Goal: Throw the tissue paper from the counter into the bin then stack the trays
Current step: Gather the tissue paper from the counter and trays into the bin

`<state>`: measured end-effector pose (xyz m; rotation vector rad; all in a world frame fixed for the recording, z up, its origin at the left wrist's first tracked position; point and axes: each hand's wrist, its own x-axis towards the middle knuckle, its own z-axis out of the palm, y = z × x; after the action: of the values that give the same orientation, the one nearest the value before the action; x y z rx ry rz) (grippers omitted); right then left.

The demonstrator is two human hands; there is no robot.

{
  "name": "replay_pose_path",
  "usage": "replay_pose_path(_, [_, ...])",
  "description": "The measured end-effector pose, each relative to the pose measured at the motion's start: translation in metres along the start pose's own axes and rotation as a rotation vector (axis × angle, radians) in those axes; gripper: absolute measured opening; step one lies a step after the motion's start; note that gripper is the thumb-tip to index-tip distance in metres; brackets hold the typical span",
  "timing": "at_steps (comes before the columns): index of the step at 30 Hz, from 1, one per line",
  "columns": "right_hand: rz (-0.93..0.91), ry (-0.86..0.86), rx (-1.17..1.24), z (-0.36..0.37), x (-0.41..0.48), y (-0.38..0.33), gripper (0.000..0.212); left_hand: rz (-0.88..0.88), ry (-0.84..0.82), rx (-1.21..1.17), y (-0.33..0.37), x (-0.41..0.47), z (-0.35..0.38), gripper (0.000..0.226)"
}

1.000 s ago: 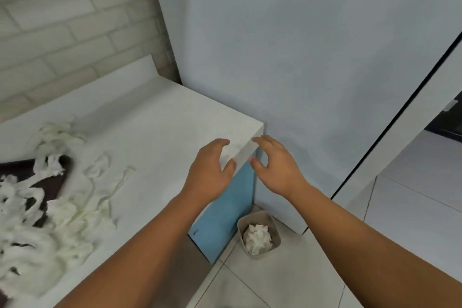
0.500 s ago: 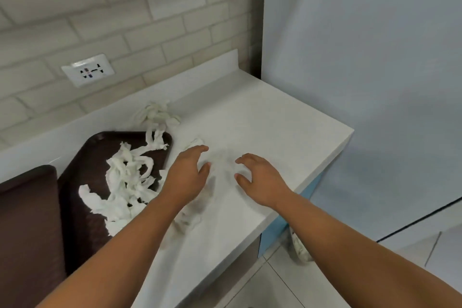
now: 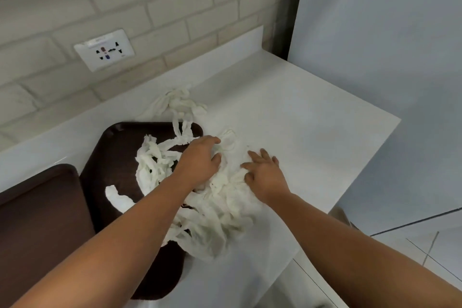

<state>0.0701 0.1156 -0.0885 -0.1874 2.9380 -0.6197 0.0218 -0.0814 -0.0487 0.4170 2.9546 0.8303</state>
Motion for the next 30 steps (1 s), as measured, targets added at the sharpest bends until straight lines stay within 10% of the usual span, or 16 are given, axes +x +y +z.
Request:
replay_pose_path(13, [0.296, 0.195, 0.913, -0.066, -0.002, -0.008, 0.028, 0.084, -0.266, 0.117, -0.006, 0.057, 0.008, 0.058])
replay_pose_path(18, [0.355, 0.264, 0.808, -0.073, -0.006, 0.003, 0.055, 0.134, -0.298, 0.262, 0.001, 0.061, 0.016, 0.047])
replay_pose_path(21, [0.375, 0.307, 0.779, -0.072, -0.008, 0.013, 0.034, 0.133, -0.222, 0.251, 0.0, 0.061, 0.02, 0.023])
replay_pose_path(30, [0.429, 0.389, 0.848, -0.082, -0.015, 0.035, 0.02, -0.261, 0.013, -0.507, 0.006, 0.058, 0.004, 0.02])
